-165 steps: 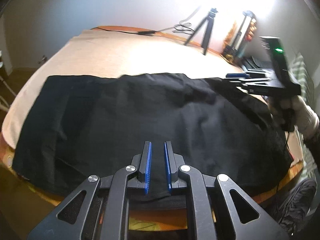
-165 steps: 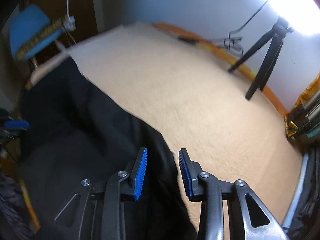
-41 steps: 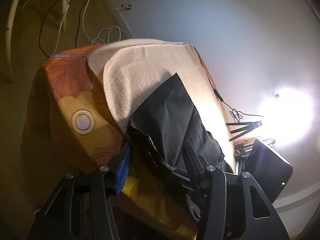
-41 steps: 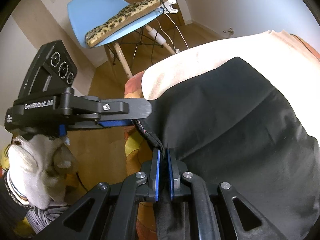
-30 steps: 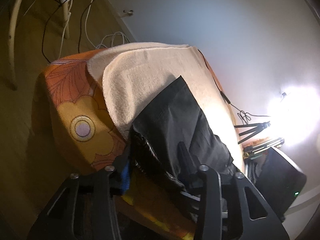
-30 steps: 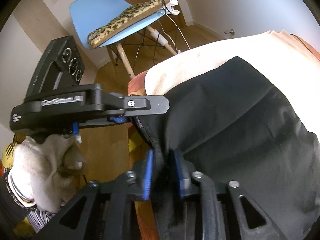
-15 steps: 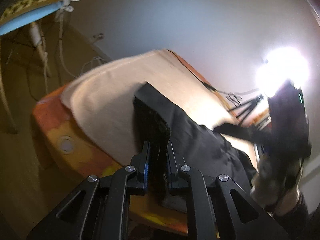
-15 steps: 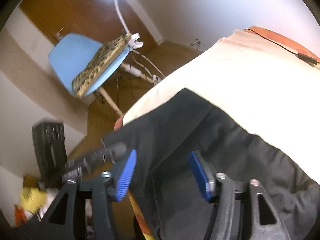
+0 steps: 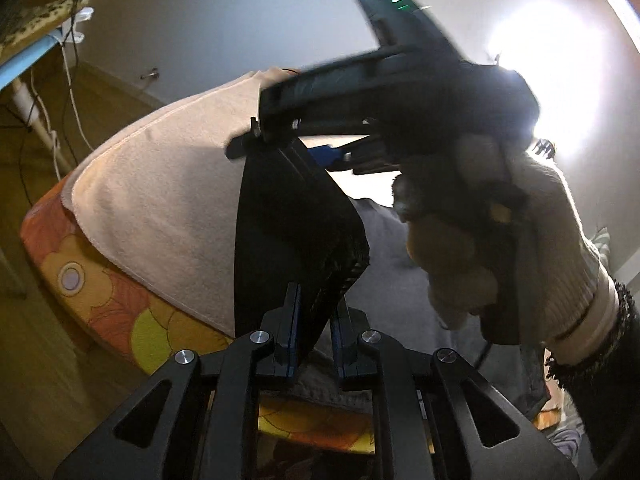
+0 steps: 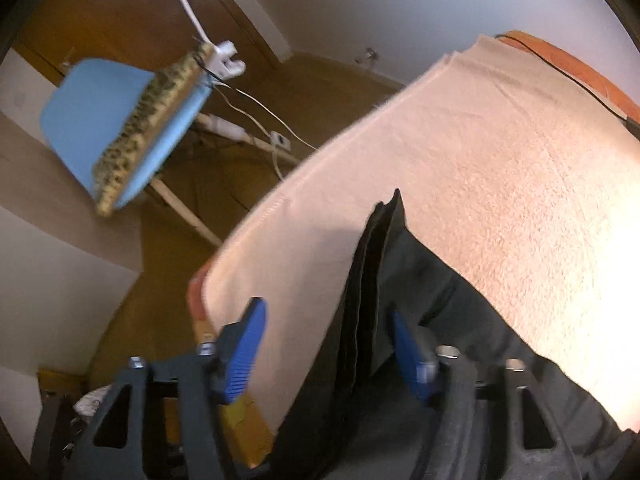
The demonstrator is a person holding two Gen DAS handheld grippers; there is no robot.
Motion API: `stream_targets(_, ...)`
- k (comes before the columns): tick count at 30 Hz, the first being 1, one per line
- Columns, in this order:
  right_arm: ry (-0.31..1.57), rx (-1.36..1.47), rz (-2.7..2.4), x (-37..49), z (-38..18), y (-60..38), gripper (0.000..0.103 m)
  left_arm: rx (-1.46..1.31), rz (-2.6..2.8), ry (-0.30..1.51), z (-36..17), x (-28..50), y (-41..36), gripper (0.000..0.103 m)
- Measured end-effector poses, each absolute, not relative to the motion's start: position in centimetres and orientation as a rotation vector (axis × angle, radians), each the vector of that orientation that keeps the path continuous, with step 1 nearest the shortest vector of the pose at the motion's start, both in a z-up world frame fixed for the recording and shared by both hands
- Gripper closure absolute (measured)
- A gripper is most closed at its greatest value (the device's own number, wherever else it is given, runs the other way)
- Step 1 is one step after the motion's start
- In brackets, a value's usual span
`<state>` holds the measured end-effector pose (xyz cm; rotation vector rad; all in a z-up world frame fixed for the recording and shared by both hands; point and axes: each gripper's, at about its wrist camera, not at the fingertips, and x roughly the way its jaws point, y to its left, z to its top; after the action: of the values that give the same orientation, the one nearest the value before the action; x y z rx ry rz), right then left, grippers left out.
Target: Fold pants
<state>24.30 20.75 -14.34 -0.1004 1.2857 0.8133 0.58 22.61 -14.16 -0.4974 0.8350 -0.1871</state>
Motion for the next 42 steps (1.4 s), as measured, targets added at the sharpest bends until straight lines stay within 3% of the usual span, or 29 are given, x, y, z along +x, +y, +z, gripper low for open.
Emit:
stream_targets(5,1.304,-0.093,0.800,24.4,-15.8,19.7,0.094,-0.451,-0.173,0.833,-13.8,0.6,21.8,0.092)
stream_targets(9,1.258,-0.093,0.799,23.7,-15.3,18.5,0.100,-0.419,-0.175,0.829,-13.2,0.5,20.3,0.092)
stream_targets(42,1.075,0.158,0.634,19.3,-6.7,-0.7,0.102,-0.315,-0.464,0.720,-6.4,-2.7,9.3,0.092)
